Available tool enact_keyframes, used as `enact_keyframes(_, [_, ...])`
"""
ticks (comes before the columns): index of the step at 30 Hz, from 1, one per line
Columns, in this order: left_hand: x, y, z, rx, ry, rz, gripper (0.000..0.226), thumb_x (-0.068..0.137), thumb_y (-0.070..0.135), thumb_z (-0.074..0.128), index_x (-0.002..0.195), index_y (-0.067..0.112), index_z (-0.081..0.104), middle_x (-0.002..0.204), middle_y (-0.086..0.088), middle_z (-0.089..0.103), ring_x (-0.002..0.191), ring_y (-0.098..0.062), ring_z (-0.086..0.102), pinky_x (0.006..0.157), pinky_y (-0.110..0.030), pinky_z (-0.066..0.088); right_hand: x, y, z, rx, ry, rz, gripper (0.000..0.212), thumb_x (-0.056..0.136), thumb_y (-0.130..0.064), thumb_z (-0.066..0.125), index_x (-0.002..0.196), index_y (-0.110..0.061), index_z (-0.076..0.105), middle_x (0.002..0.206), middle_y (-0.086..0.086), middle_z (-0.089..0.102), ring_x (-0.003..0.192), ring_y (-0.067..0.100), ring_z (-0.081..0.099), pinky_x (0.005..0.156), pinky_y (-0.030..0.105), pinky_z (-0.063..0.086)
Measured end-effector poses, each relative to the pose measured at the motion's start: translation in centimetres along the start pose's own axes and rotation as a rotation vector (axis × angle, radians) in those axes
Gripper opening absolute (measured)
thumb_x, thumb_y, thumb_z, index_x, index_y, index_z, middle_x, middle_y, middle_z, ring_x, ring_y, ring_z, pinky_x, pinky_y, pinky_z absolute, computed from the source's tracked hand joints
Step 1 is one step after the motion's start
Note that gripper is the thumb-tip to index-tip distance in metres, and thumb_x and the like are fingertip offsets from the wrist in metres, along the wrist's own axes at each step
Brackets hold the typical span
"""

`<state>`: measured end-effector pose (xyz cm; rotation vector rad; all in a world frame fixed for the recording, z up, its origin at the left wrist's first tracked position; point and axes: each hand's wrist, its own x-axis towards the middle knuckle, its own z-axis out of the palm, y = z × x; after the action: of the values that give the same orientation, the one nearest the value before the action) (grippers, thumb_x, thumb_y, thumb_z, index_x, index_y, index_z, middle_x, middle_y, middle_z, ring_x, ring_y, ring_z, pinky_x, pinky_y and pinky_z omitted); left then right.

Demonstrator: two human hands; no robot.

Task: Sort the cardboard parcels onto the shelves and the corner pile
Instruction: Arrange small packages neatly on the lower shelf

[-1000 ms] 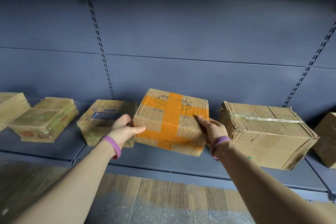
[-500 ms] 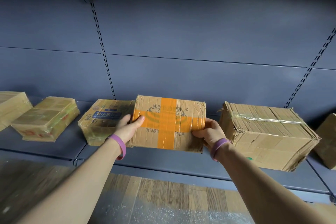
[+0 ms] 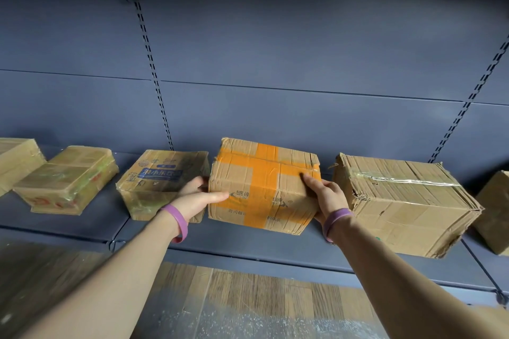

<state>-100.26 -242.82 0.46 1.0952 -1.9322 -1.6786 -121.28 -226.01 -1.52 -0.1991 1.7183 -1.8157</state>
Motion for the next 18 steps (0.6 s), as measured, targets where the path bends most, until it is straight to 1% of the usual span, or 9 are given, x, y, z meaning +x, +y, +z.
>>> enact_keyframes(1, [-0.3,0.3,0.2,-0.041,-0.03,-0.008,0.052,0.075,0.036,0.084,0.117,0.024,0.056,0.124,0.001,0.063,0.123,-0.022,0.054,0.108,-0.041,0.041,-0.1,0.0,0.0,0.002,-0.005,-0.005,0.072,0.065,-0.045,0.085,0.121,-0.007,0.058,0.111,0.014,0.07,0.1,0.032,0.069,0.09,0.055,0.056])
enact_keyframes(3, [-0.6,0.8,0.6,-0.116,-0.088,-0.063,0.106,0.054,0.072,0.082,0.14,0.021,0.045,0.138,0.002,0.053,0.135,-0.024,0.044,0.115,-0.044,0.033,0.0,0.2,-0.3,-0.008,0.013,-0.015,0.05,0.078,-0.031,0.08,0.116,-0.007,0.058,0.11,0.015,0.069,0.098,0.032,0.068,0.091,0.055,0.055])
enact_keyframes(4, [-0.4,1.0,0.6,-0.145,-0.105,-0.102,0.126,0.048,0.085,0.073,0.15,0.022,0.034,0.148,0.0,0.046,0.139,-0.025,0.039,0.118,-0.047,0.029,0.1,0.3,-0.5,-0.016,0.02,-0.01,0.04,0.082,-0.026,0.078,0.112,-0.009,0.058,0.108,0.015,0.069,0.098,0.032,0.067,0.092,0.054,0.054])
enact_keyframes(6, [-0.3,1.2,0.9,-0.216,-0.124,-0.114,0.118,0.059,0.091,0.053,0.154,0.027,0.025,0.155,-0.004,0.04,0.142,-0.027,0.038,0.12,-0.05,0.025,0.1,0.5,-0.7,-0.019,0.0,-0.017,0.028,0.084,-0.019,0.076,0.104,-0.012,0.057,0.106,0.015,0.069,0.099,0.032,0.066,0.095,0.054,0.053])
enact_keyframes(8, [-0.2,1.4,1.0,-0.281,-0.085,-0.114,0.1,0.067,0.084,0.048,0.149,0.03,0.031,0.153,-0.004,0.042,0.14,-0.026,0.04,0.119,-0.05,0.027,-0.1,0.6,-0.6,-0.03,-0.037,-0.029,0.036,0.076,-0.02,0.082,0.102,-0.013,0.058,0.107,0.016,0.069,0.103,0.035,0.066,0.097,0.056,0.051])
enact_keyframes(12, [0.1,0.9,1.2,-0.316,0.002,-0.151,0.097,0.079,0.08,0.052,0.154,0.022,0.03,0.158,-0.009,0.033,0.143,-0.031,0.035,0.11,-0.044,0.035,0.2,0.9,-0.2,-0.073,-0.096,-0.038,0.08,0.036,-0.038,0.086,0.106,-0.012,0.058,0.108,0.016,0.07,0.104,0.035,0.067,0.096,0.057,0.051])
enact_keyframes(14, [0.3,0.2,0.8,-0.286,0.055,-0.141,0.113,0.068,0.079,0.064,0.157,0.027,0.018,0.162,-0.003,0.023,0.145,-0.031,0.028,0.114,-0.051,0.033,0.3,1.0,-0.2,-0.074,-0.129,-0.058,0.089,0.031,-0.039,0.086,0.11,-0.009,0.057,0.111,0.018,0.069,0.105,0.036,0.066,0.095,0.058,0.051])
enact_keyframes(16, [0.2,-0.1,0.4,-0.306,0.102,-0.116,0.117,0.063,0.071,0.075,0.156,0.028,0.019,0.16,-0.002,0.027,0.143,-0.029,0.032,0.112,-0.054,0.037,0.1,0.8,-0.2,-0.067,-0.15,-0.087,0.096,0.03,-0.041,0.09,0.115,-0.009,0.059,0.116,0.018,0.069,0.107,0.035,0.066,0.097,0.057,0.05])
enact_keyframes(18, [0.1,-0.1,0.2,-0.304,0.08,-0.092,0.125,0.053,0.066,0.085,0.155,0.026,0.024,0.155,-0.004,0.037,0.138,-0.029,0.04,0.109,-0.054,0.041,-0.2,0.6,-0.1,-0.045,-0.146,-0.09,0.107,0.032,-0.058,0.093,0.124,-0.014,0.058,0.12,0.01,0.068,0.111,0.029,0.065,0.101,0.053,0.049])
